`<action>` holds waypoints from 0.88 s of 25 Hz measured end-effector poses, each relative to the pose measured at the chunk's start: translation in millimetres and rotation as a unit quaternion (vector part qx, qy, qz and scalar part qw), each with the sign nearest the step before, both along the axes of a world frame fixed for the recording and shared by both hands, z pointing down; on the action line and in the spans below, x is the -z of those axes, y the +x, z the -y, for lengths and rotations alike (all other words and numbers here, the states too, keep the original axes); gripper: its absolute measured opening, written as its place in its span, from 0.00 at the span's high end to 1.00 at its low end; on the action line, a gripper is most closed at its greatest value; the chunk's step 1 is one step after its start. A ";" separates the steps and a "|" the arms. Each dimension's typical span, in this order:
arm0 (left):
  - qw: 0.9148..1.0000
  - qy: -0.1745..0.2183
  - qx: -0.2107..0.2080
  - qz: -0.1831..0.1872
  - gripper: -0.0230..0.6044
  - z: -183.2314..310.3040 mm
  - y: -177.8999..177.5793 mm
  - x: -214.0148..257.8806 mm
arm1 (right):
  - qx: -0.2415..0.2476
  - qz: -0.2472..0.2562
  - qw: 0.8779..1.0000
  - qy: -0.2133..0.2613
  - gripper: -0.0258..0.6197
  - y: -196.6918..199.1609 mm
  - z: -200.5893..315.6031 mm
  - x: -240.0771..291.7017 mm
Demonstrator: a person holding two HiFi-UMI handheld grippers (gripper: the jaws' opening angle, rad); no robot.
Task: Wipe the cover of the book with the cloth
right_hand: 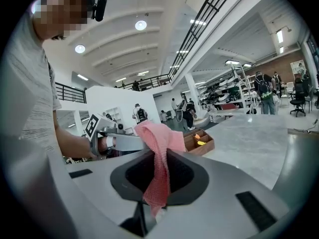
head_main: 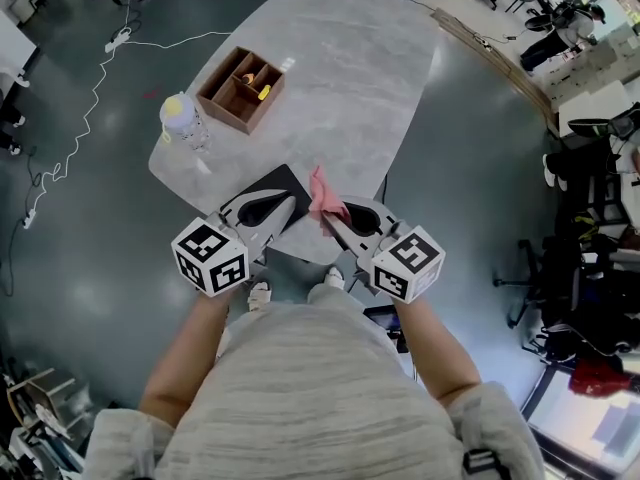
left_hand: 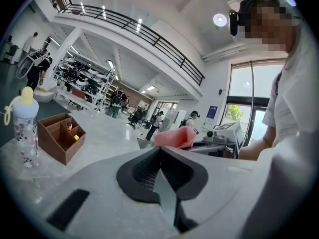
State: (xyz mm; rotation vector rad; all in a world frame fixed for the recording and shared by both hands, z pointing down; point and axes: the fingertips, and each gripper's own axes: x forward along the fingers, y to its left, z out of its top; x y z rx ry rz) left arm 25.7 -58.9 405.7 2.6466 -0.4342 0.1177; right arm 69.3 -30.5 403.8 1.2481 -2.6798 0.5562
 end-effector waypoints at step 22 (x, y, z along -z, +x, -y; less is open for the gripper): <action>0.997 0.073 0.017 -0.030 0.94 -9.8 -42.2 19.9 | -0.018 0.012 1.000 0.004 0.89 -13.5 -0.4 -6.4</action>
